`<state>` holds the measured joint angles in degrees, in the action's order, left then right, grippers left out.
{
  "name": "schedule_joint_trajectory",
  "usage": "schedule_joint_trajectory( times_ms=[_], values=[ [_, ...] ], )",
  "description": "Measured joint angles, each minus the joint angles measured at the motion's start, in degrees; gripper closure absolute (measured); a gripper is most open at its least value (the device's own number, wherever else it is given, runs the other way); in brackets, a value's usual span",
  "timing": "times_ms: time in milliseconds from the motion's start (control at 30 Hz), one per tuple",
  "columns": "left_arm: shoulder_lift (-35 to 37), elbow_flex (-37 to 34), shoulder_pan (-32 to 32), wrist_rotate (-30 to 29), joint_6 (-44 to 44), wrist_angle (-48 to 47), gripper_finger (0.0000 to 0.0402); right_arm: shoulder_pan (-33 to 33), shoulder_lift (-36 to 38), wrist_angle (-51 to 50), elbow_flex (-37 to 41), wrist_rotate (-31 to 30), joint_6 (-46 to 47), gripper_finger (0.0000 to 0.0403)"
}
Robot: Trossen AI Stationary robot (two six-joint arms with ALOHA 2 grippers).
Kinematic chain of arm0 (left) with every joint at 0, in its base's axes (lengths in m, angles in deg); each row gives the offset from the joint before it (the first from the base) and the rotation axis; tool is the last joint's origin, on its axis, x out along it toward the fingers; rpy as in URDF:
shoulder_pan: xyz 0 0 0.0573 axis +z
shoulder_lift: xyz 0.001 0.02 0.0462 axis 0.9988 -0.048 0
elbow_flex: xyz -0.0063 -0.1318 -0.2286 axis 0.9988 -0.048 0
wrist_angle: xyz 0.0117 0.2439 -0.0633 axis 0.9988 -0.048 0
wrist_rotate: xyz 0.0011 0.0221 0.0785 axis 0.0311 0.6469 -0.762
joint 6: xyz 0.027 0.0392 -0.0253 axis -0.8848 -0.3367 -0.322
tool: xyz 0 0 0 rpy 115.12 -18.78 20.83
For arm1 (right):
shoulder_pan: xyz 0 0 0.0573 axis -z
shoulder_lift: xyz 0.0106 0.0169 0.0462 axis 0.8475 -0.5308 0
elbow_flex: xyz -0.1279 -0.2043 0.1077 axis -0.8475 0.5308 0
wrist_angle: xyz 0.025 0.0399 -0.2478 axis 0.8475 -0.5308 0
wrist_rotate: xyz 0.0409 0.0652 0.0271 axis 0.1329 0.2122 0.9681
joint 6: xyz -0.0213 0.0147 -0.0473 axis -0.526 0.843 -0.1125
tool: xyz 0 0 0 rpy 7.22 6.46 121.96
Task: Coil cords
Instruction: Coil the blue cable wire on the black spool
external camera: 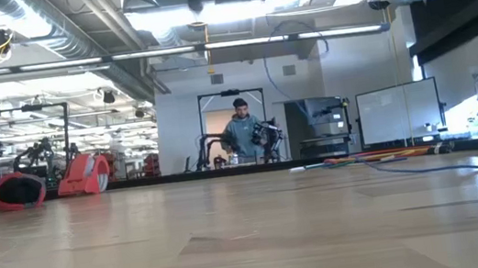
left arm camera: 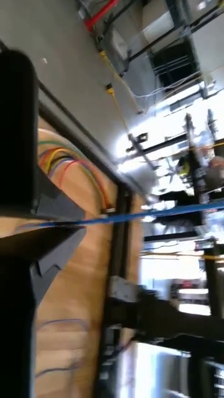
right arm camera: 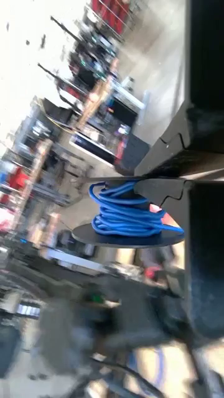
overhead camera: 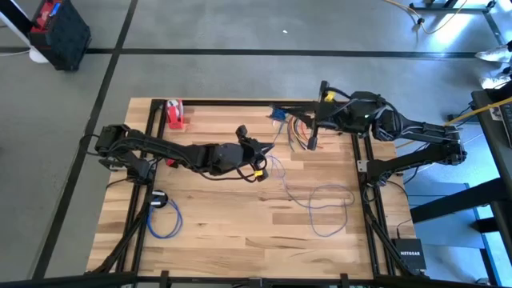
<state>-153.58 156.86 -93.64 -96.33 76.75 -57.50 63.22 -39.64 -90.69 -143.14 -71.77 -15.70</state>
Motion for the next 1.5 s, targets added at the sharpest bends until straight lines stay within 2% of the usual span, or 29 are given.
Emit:
schedule_joint_trajectory(
  times_ms=[233,400,633,800,1000,1267,1367,1500],
  values=[
    [0.44,0.07,-0.57,0.04,-0.02,-1.89,0.0299,0.0,0.31,-1.19,-0.13,-0.03,-0.02,0.0398],
    [0.57,0.01,-1.66,-0.01,0.0,-8.76,0.0273,-0.01,1.01,-0.96,-0.15,0.02,-0.02,0.0398],
    [-3.96,0.05,-1.8,0.28,-0.44,-9.69,0.027,-0.02,0.98,-1.23,-0.15,0.41,-0.02,0.0398],
    [-6.7,0.05,-1.49,3.6,-1.3,-6.47,0.027,-0.02,0.96,-1.35,-0.09,0.41,-0.1,0.0398],
    [-7.17,0.14,-0.56,10.43,0.6,-3.09,0.027,-0.02,0.92,-1.4,-0.04,0.41,-0.88,0.0398],
    [-7.17,0.16,2.01,10.77,2.85,-0.62,0.027,-0.02,0.9,-1.38,-0.02,0.41,-0.89,0.0398],
    [-7.17,0.16,2.4,13.85,2.39,0.36,0.0271,-0.02,0.9,-1.37,-0.02,0.41,-0.89,0.0398],
    [-7.17,0.16,2.08,15.13,1.91,0.24,0.0302,-0.02,0.9,-1.31,-0.02,0.52,-0.91,0.0398]
  ],
)
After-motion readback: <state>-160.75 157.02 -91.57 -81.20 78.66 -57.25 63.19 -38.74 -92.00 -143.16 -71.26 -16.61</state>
